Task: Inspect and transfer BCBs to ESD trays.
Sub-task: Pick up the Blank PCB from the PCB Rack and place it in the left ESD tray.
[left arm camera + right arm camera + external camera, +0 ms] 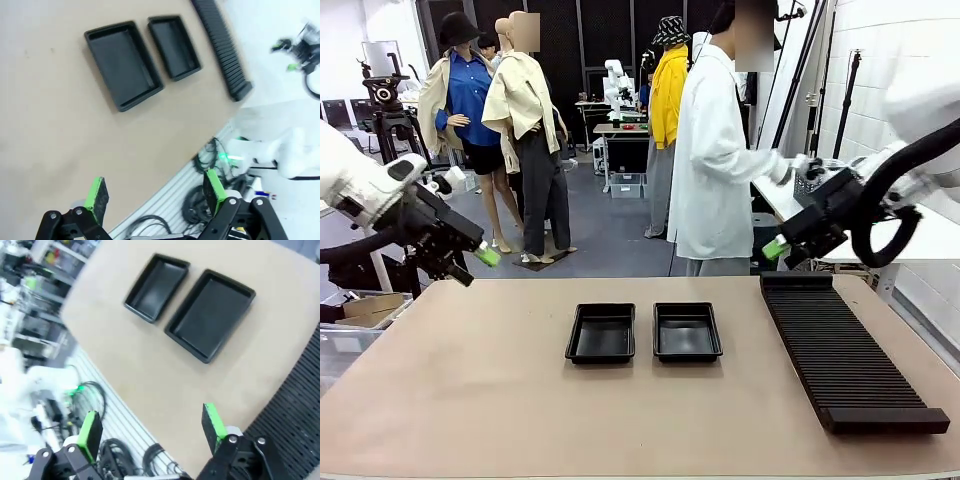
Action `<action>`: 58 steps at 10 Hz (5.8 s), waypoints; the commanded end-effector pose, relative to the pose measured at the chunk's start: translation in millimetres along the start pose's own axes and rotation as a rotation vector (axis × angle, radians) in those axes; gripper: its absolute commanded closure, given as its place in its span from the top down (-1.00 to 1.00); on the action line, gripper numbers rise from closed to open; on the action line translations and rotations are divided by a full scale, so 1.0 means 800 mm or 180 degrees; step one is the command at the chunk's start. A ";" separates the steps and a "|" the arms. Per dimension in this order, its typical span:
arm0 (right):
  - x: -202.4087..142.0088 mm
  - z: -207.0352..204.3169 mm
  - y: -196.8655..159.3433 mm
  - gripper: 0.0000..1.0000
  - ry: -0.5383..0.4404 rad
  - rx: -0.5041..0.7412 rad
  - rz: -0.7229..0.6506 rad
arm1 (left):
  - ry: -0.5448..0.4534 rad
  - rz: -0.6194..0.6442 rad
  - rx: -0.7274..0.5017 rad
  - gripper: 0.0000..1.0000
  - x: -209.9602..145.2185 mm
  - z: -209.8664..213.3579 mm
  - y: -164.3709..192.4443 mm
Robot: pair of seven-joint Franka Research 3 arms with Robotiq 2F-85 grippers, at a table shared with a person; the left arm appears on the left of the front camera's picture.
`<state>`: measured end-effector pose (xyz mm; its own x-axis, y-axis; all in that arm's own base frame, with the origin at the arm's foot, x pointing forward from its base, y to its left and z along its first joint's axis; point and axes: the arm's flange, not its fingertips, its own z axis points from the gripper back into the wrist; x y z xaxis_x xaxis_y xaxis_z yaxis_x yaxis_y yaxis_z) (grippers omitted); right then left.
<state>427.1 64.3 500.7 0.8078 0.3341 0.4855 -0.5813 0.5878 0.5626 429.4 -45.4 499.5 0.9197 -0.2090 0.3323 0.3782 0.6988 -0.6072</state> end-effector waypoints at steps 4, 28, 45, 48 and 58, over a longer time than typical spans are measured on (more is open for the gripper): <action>-0.094 0.095 -0.072 1.00 -0.1135 0.1150 -0.0210 | -0.0778 0.0333 -0.0976 1.00 -0.053 0.081 0.053; -0.160 0.133 -0.135 1.00 -0.1619 0.1585 -0.0604 | -0.1831 0.0337 -0.1375 1.00 -0.167 0.142 0.192; -0.155 0.134 -0.185 1.00 -0.1494 0.1679 -0.1125 | -0.0970 0.0795 -0.1833 1.00 -0.151 0.123 0.198; -0.155 0.134 -0.185 1.00 -0.1494 0.1679 -0.1125 | -0.0970 0.0795 -0.1833 1.00 -0.151 0.123 0.198; -0.155 0.134 -0.185 1.00 -0.1494 0.1679 -0.1125 | -0.0970 0.0795 -0.1833 1.00 -0.151 0.123 0.198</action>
<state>404.0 -143.5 429.3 0.8997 -0.2169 0.3789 -0.3590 0.1265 0.9247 368.1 157.7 433.7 0.9477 0.1689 0.2707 0.2342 0.2080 -0.9497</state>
